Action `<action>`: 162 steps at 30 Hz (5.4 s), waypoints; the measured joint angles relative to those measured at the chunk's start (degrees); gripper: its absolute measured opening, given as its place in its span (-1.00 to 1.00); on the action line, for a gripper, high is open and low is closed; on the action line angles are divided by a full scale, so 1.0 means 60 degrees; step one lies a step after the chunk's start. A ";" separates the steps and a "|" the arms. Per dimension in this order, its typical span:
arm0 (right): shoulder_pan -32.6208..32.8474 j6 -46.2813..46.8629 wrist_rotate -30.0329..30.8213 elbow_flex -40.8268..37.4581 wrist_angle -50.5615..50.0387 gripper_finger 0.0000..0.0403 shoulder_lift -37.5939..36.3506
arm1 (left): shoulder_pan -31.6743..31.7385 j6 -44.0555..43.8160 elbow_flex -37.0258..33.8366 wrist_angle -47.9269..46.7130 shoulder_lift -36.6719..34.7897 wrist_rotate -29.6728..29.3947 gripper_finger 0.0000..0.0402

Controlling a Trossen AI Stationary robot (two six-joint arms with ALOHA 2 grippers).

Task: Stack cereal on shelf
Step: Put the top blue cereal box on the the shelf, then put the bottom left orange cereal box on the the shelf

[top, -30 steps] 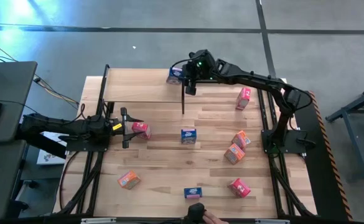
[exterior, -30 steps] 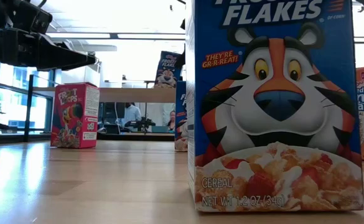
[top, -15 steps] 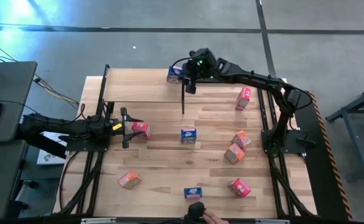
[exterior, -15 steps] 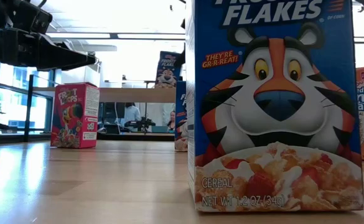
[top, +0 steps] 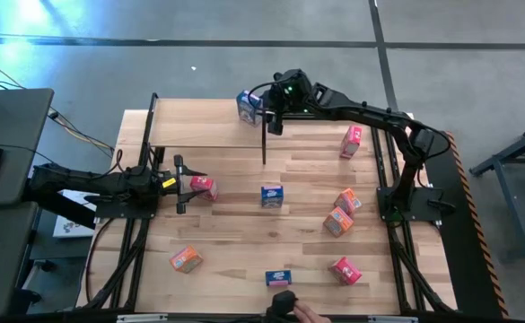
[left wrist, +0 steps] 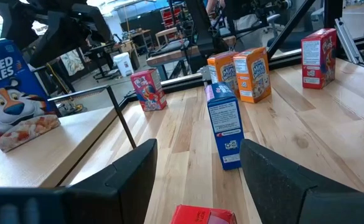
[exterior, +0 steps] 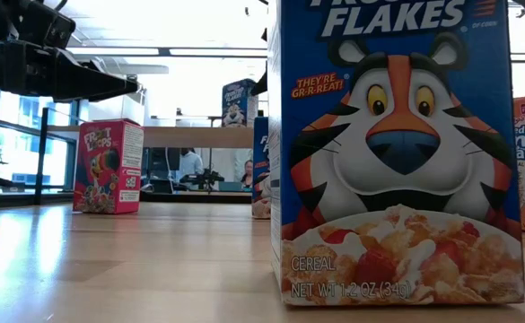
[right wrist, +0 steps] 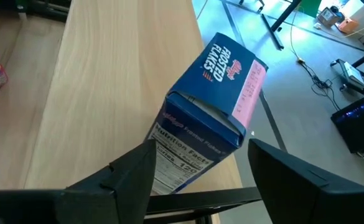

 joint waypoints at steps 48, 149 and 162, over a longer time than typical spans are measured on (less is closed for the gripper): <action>0.0895 0.2284 0.1003 0.0018 -0.0995 0.23 0.0254 | 0.0003 -0.0002 0.0002 0.0000 0.0000 0.0049 0.10; 0.1728 0.2463 0.1621 0.0015 -0.1358 0.23 -0.0899 | 0.0003 -0.0001 0.0000 -0.0001 0.0002 0.0045 0.10; 0.2176 0.3432 0.1082 0.0015 -0.3523 0.23 -0.1797 | 0.0001 0.0001 -0.0001 0.0000 0.0000 0.0045 0.10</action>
